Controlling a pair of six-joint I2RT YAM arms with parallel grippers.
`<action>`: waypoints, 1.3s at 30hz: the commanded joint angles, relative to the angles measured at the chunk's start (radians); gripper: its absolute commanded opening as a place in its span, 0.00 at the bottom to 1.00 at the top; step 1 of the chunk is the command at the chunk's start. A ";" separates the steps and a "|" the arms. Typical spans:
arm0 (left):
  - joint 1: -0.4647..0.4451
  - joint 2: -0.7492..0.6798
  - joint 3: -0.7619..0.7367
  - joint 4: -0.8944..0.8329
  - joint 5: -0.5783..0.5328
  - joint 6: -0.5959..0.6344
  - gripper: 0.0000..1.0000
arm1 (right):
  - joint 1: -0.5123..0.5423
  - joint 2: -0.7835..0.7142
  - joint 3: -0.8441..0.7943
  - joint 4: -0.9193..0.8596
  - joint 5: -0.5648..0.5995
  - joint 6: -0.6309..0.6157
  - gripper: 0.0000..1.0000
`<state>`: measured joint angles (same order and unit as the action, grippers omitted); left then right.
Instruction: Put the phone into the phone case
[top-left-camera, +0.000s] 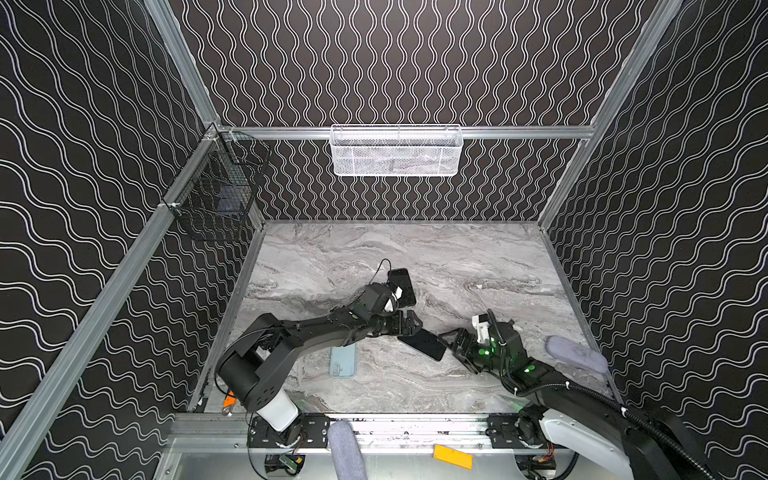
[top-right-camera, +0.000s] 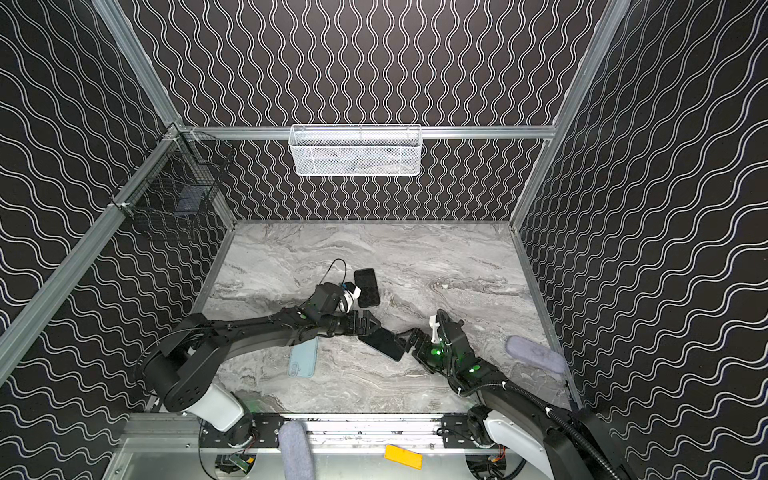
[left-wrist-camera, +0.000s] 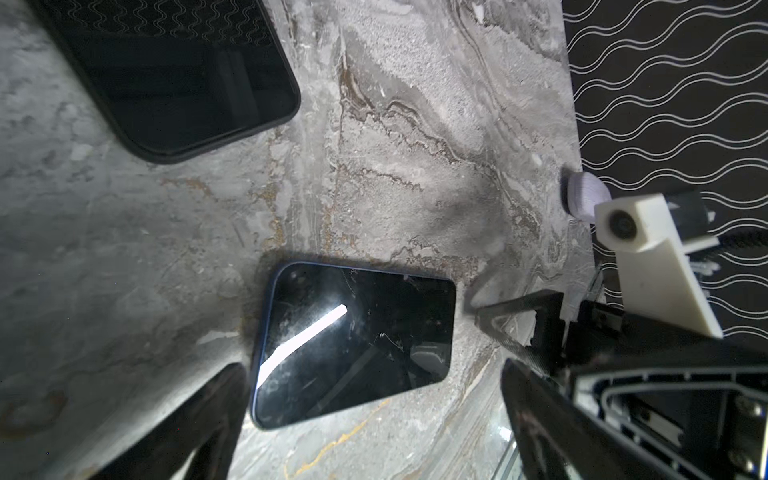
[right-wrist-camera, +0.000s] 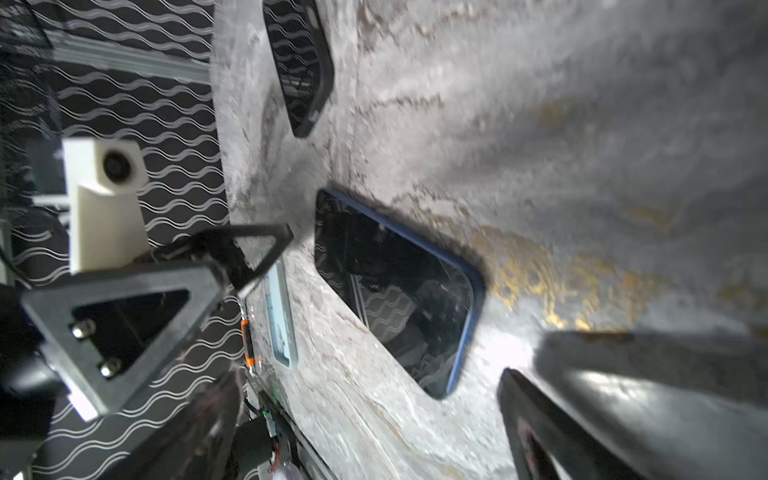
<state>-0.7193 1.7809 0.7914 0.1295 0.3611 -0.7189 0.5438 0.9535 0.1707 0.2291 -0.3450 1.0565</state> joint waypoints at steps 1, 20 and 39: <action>0.000 0.018 0.012 0.020 0.025 0.018 0.98 | 0.008 0.026 -0.015 0.024 -0.005 0.026 0.99; -0.014 0.019 -0.092 0.155 0.052 -0.087 0.98 | -0.024 0.301 0.087 0.228 -0.039 0.013 0.99; -0.035 -0.063 -0.121 0.132 0.001 -0.081 0.98 | -0.092 0.484 0.217 0.229 -0.119 -0.082 0.99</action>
<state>-0.7536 1.7233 0.6579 0.2436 0.3805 -0.8131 0.4515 1.4231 0.3763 0.4728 -0.4511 1.0019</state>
